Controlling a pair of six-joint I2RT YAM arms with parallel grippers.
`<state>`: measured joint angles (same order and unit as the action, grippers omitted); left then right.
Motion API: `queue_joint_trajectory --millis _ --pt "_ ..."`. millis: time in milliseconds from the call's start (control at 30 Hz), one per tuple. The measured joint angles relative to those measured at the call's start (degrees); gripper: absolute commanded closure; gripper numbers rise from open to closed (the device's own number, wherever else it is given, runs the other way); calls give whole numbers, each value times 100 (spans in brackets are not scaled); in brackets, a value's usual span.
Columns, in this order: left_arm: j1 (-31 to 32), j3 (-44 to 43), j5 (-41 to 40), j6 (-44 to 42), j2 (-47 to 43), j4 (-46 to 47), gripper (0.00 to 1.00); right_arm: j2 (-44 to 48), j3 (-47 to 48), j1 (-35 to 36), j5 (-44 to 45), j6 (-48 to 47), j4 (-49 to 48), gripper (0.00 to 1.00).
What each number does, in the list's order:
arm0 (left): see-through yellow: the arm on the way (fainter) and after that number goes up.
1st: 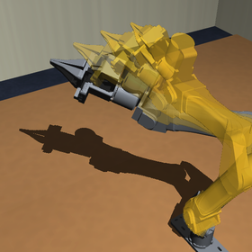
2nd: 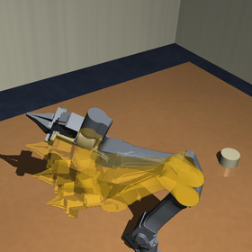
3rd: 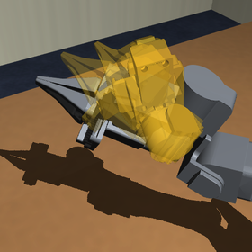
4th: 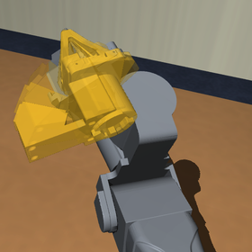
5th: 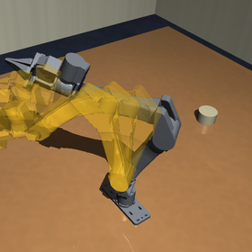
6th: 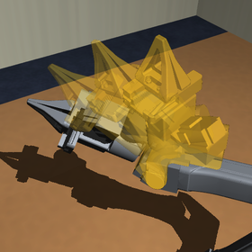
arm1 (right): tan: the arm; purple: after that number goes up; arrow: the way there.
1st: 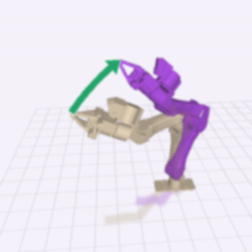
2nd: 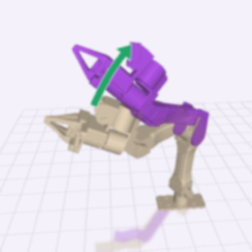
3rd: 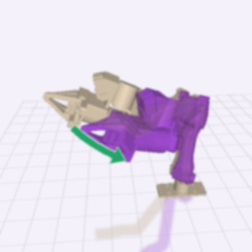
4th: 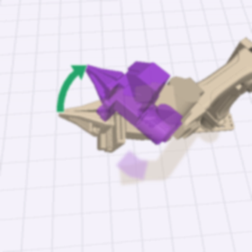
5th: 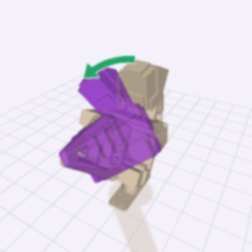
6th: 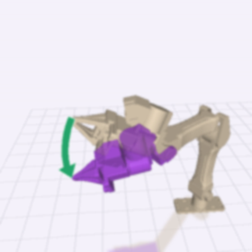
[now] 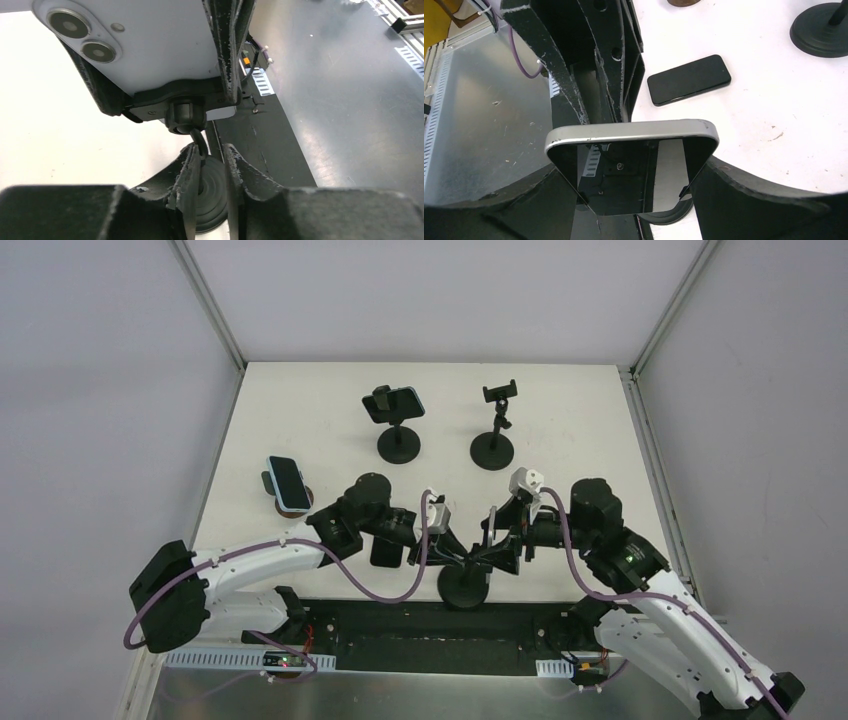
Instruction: Remove the phone from the phone stand
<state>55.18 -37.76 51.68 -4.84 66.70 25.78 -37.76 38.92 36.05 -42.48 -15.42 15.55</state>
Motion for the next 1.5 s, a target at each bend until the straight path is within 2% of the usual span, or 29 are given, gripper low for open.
queue_joint_trajectory --millis 100,167,267,700,867,1067,1300,1500 --pt "17 0 -2 7 -42 -63 48 83 -111 111 181 92 -184 100" --pt "39 0 -15 15 -87 -105 26 85 -146 168 280 155 -291 100" --pt "103 0 -26 42 -96 -105 20 92 -214 232 446 216 -448 100" --pt "109 -319 -278 7 409 -151 22 138 -293 337 761 345 -632 100" --pt "111 -461 -289 -74 608 -146 29 127 -295 350 772 391 -654 100" --pt "109 -551 -291 -181 717 -175 32 116 -295 354 769 426 -660 100" --pt "109 -551 -404 -385 717 -203 46 114 -295 358 750 435 -664 100" --pt "109 -573 -535 -551 745 -205 53 101 -295 363 717 459 -671 100"
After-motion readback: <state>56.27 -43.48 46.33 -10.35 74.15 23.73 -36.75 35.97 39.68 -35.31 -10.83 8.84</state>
